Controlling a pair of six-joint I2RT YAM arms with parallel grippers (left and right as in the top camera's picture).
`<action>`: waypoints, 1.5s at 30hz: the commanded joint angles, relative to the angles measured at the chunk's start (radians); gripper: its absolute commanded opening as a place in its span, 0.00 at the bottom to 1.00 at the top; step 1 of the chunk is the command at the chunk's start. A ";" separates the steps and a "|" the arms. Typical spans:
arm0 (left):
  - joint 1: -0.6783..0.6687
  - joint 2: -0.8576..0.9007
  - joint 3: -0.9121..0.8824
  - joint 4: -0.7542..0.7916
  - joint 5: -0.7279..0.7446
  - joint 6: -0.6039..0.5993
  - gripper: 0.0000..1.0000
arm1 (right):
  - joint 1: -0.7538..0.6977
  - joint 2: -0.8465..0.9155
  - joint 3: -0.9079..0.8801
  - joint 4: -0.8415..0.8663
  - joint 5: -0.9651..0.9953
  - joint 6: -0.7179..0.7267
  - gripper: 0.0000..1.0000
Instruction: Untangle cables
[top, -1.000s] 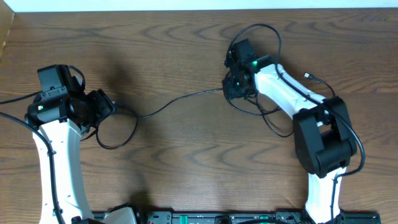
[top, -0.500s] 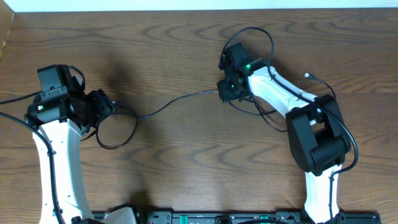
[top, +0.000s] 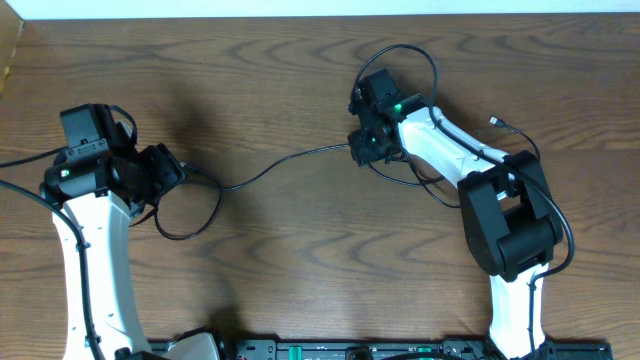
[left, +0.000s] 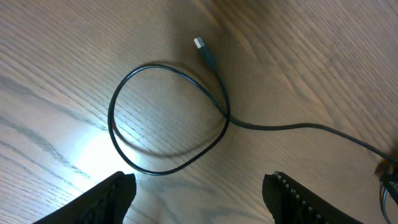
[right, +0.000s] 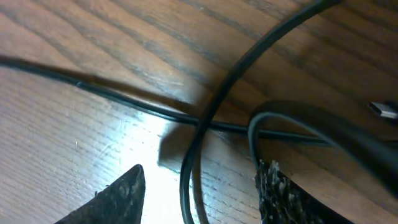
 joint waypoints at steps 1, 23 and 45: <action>0.002 -0.005 -0.006 -0.005 0.001 0.000 0.71 | 0.011 0.050 0.001 -0.012 0.058 -0.112 0.57; 0.002 -0.005 -0.006 -0.001 0.001 0.017 0.71 | 0.012 0.045 0.037 -0.003 0.214 -0.187 0.57; 0.002 -0.005 -0.006 0.002 0.001 0.018 0.71 | 0.050 -0.072 0.038 -0.008 0.358 -0.227 0.64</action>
